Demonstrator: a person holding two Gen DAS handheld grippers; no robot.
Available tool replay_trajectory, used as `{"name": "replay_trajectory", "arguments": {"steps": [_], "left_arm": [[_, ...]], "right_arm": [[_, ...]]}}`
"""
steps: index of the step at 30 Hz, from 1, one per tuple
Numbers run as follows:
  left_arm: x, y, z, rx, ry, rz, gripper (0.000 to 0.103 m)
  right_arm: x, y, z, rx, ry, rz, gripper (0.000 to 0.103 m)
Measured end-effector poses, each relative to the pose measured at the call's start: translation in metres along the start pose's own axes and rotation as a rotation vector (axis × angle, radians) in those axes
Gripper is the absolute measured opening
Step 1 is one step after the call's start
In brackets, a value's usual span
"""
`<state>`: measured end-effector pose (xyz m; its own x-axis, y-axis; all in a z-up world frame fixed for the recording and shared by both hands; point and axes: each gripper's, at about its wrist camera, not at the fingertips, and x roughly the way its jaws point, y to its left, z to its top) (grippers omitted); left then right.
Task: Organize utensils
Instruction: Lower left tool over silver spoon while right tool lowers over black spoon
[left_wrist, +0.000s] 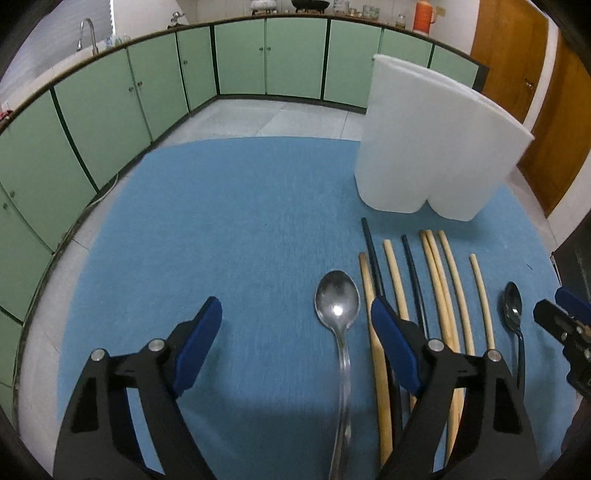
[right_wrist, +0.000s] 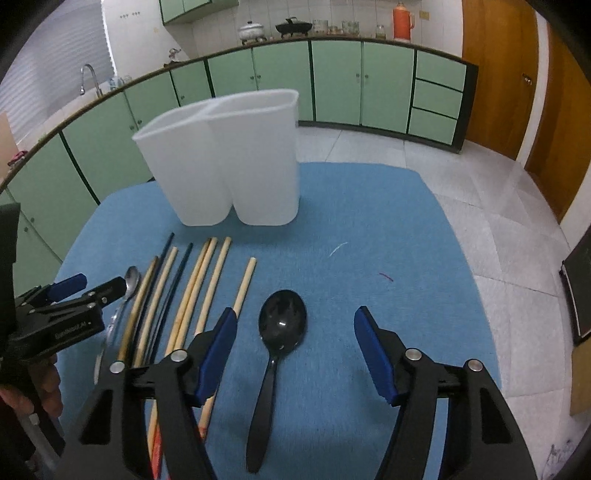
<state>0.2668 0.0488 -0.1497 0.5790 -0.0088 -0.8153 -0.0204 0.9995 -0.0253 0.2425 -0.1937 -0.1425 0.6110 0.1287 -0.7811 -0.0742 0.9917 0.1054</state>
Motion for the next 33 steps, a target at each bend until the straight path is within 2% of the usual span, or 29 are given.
{"name": "replay_trajectory", "arguments": {"steps": [8,14,18,22,31,32,33], "left_arm": [[0.011,-0.003,0.000,0.012,0.014,-0.011,0.080],[0.011,-0.001,-0.002,0.002,0.008,-0.047,0.070],[0.011,-0.004,-0.006,0.011,-0.009,-0.054,0.059],[0.013,-0.002,0.001,0.015,-0.014,-0.063,0.053],[0.019,-0.003,0.011,0.017,-0.012,-0.060,0.055],[0.019,-0.005,0.011,0.019,-0.013,-0.061,0.052],[0.019,-0.008,0.011,0.024,-0.014,-0.058,0.044]], "right_arm": [[0.018,-0.001,0.001,0.001,0.030,-0.003,0.065],[0.025,-0.004,0.004,0.003,0.054,0.011,0.061],[0.031,-0.003,0.007,0.008,0.073,0.009,0.061],[0.036,0.001,0.009,0.008,0.095,-0.001,0.060],[0.044,0.000,0.018,0.052,0.133,-0.021,0.060],[0.046,-0.001,0.020,0.051,0.135,-0.025,0.059],[0.047,-0.001,0.020,0.050,0.136,-0.030,0.051]]}}
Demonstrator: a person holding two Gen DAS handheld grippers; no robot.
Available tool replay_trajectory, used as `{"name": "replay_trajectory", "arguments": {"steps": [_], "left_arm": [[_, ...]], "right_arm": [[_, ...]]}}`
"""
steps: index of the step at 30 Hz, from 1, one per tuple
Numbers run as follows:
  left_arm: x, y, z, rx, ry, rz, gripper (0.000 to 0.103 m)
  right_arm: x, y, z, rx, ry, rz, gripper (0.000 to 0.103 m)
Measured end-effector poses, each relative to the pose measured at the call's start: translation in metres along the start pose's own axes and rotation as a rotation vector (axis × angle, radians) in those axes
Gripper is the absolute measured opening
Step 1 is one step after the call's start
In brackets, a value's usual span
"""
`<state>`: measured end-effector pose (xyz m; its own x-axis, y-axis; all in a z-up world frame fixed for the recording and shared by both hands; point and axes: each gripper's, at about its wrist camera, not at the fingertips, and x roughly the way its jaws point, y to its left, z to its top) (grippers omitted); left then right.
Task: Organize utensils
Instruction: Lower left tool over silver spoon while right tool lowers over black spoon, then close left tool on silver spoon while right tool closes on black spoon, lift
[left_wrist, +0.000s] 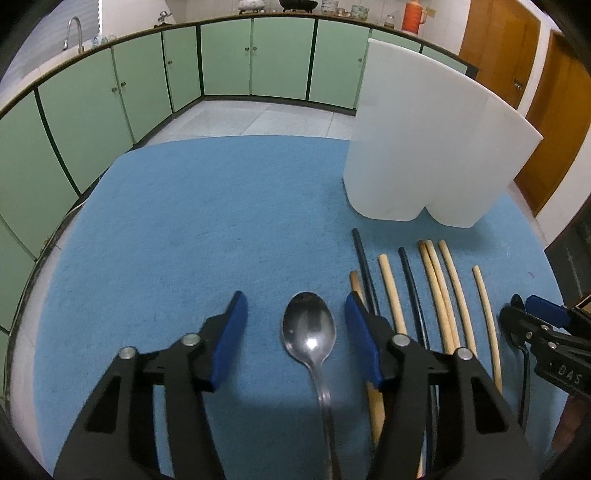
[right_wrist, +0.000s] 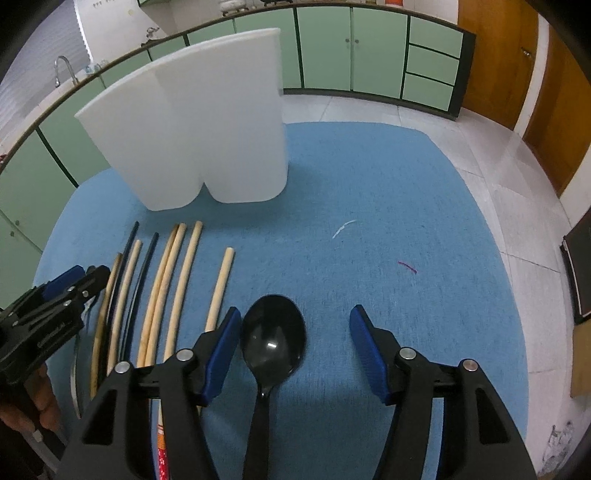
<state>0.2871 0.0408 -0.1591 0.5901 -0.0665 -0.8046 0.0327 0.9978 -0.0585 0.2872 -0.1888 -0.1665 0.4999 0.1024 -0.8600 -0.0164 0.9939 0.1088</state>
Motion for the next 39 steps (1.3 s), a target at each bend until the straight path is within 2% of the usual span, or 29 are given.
{"name": "replay_trajectory", "arguments": {"steps": [1,2,7,9,11,14,20,23,31,39], "left_arm": [[0.000,-0.003,0.000,0.008,-0.003,0.000,0.039],[-0.001,-0.004,0.000,0.012,-0.004,-0.004,0.028],[-0.005,-0.010,-0.006,0.012,-0.028,-0.026,0.026],[-0.011,-0.007,-0.013,-0.008,-0.054,-0.043,0.026],[-0.024,-0.003,-0.020,-0.030,-0.117,-0.069,0.026],[-0.054,-0.001,-0.031,-0.037,-0.257,-0.084,0.026],[-0.086,-0.005,-0.035,-0.029,-0.405,-0.086,0.026],[-0.096,-0.006,-0.027,-0.030,-0.449,-0.091,0.026],[-0.115,-0.007,-0.010,-0.030,-0.535,-0.102,0.026],[-0.157,-0.011,0.033,-0.056,-0.701,-0.138,0.026]], "right_arm": [[0.001,0.001,0.002,-0.008,0.002,-0.017,0.039],[0.002,0.002,0.002,-0.016,0.000,-0.032,0.033],[-0.001,0.000,0.000,-0.014,-0.004,0.001,0.033],[-0.010,-0.004,-0.004,-0.009,-0.044,0.041,0.033],[-0.023,-0.008,-0.010,-0.023,-0.113,0.070,0.033],[-0.042,-0.011,-0.017,-0.045,-0.218,0.097,0.033],[-0.074,-0.012,-0.009,-0.052,-0.407,0.119,0.033],[-0.084,-0.010,-0.001,-0.066,-0.463,0.127,0.033],[-0.098,-0.014,0.012,-0.064,-0.549,0.153,0.033],[-0.132,-0.011,0.053,-0.080,-0.721,0.164,0.033]]}}
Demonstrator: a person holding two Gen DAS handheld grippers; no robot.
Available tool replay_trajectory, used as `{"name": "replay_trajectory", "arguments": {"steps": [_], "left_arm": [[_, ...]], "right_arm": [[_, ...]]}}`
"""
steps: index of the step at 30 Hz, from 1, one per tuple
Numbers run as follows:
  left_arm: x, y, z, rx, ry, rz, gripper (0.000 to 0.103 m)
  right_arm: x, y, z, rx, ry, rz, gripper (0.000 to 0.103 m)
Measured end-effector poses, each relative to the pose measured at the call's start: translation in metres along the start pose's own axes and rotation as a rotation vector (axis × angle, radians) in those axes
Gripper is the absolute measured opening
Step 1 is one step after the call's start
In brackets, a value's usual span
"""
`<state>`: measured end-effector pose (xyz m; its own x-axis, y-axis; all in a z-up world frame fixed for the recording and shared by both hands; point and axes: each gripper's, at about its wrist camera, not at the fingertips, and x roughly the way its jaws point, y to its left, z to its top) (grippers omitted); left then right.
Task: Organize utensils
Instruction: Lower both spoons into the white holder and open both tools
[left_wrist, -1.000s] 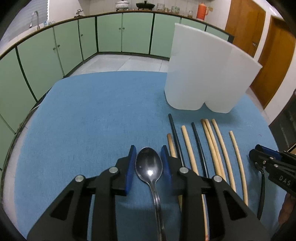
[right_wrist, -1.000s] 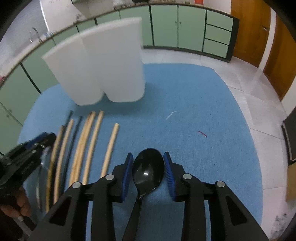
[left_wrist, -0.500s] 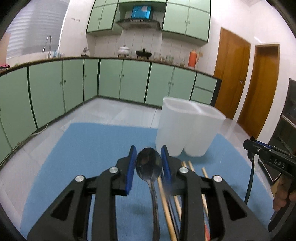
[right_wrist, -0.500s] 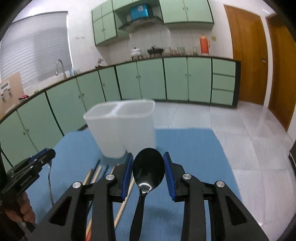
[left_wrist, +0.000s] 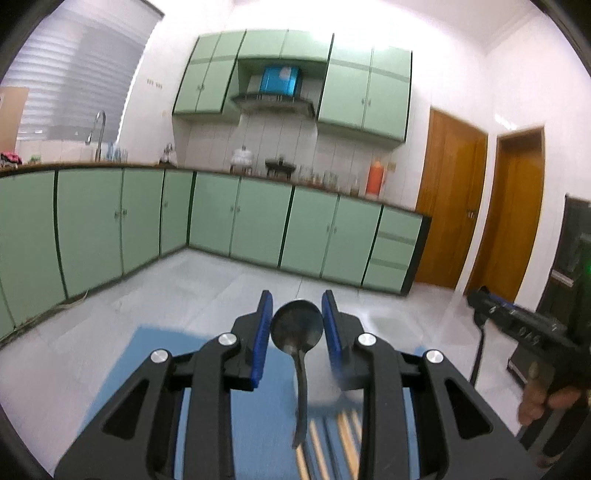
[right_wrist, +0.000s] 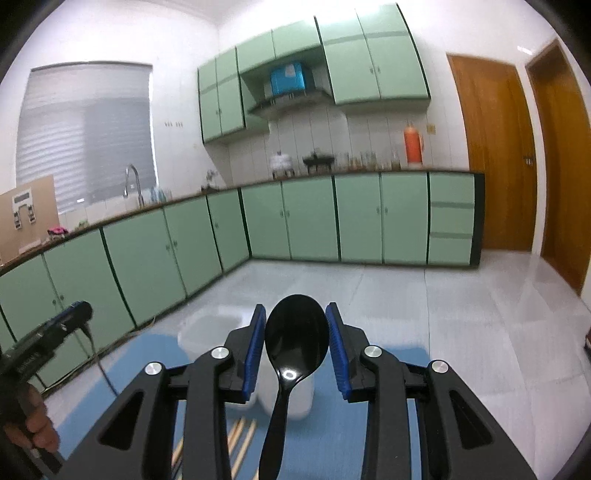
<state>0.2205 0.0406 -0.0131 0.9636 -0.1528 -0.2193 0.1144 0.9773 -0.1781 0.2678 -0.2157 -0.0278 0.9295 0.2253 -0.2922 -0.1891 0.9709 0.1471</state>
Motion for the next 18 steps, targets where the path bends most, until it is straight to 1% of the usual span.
{"name": "replay_trajectory", "arguments": {"steps": [5,7,9,13,15,18], "left_arm": [[0.009,-0.010,0.043,-0.025,-0.106,-0.036,0.026],[0.015,-0.016,0.054,-0.031,-0.135,-0.046,0.026],[0.025,-0.021,0.062,-0.042,-0.147,-0.062,0.026],[0.051,-0.031,0.067,-0.059,-0.149,-0.089,0.026],[0.068,-0.037,0.062,-0.057,-0.129,-0.093,0.026],[0.093,-0.040,0.052,-0.049,-0.089,-0.088,0.026]], "right_arm": [[0.020,0.005,0.033,0.000,-0.084,0.019,0.033],[0.027,0.008,0.041,-0.003,-0.110,0.022,0.033],[0.034,0.010,0.047,-0.006,-0.133,0.019,0.033],[0.052,0.013,0.055,0.000,-0.156,0.022,0.033],[0.062,0.012,0.056,-0.005,-0.162,0.014,0.033],[0.082,0.010,0.051,0.001,-0.142,0.008,0.033]]}}
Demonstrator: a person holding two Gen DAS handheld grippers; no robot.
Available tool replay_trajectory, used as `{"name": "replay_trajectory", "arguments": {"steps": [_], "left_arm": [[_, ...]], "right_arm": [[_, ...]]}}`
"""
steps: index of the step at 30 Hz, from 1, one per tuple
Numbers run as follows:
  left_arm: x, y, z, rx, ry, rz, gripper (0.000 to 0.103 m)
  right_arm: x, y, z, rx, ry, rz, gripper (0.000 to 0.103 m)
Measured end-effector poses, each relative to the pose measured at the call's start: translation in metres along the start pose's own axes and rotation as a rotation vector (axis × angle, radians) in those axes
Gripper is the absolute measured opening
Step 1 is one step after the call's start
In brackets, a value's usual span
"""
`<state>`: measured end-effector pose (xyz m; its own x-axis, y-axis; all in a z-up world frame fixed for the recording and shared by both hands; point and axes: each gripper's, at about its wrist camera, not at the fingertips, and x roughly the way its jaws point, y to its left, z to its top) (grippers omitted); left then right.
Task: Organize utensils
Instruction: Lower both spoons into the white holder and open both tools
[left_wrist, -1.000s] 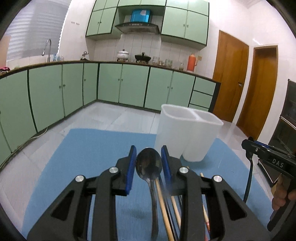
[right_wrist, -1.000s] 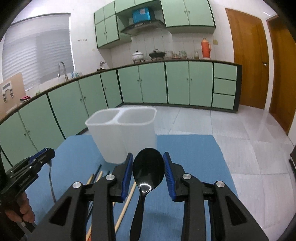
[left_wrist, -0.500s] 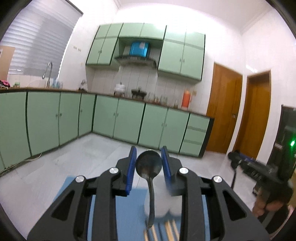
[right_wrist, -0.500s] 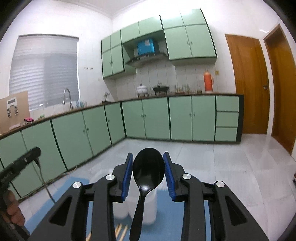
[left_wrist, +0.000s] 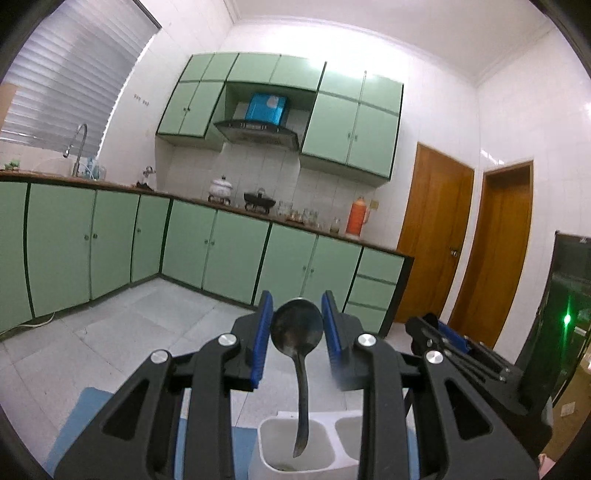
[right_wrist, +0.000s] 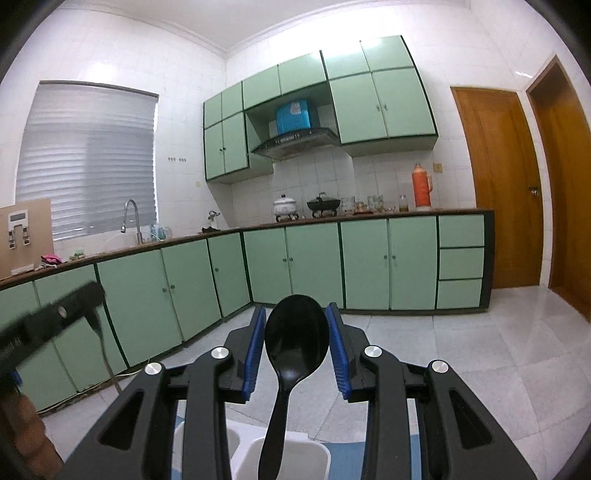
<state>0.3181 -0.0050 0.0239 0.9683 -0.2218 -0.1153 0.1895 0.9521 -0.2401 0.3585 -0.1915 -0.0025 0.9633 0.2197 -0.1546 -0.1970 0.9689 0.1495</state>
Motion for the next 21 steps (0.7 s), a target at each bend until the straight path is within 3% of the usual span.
{"name": "replay_trajectory", "arguments": {"steps": [8,18,21], "left_arm": [[0.030,0.011,-0.036,0.008,0.104,0.009,0.026],[0.033,0.024,-0.066,0.019,0.191,0.015,0.027],[0.032,0.027,-0.070,0.018,0.203,0.018,0.031]], "right_arm": [[0.028,-0.010,-0.037,0.015,0.090,0.002,0.033],[0.025,-0.010,-0.058,0.018,0.147,0.052,0.034],[0.021,-0.009,-0.060,0.016,0.157,0.066,0.039]]}}
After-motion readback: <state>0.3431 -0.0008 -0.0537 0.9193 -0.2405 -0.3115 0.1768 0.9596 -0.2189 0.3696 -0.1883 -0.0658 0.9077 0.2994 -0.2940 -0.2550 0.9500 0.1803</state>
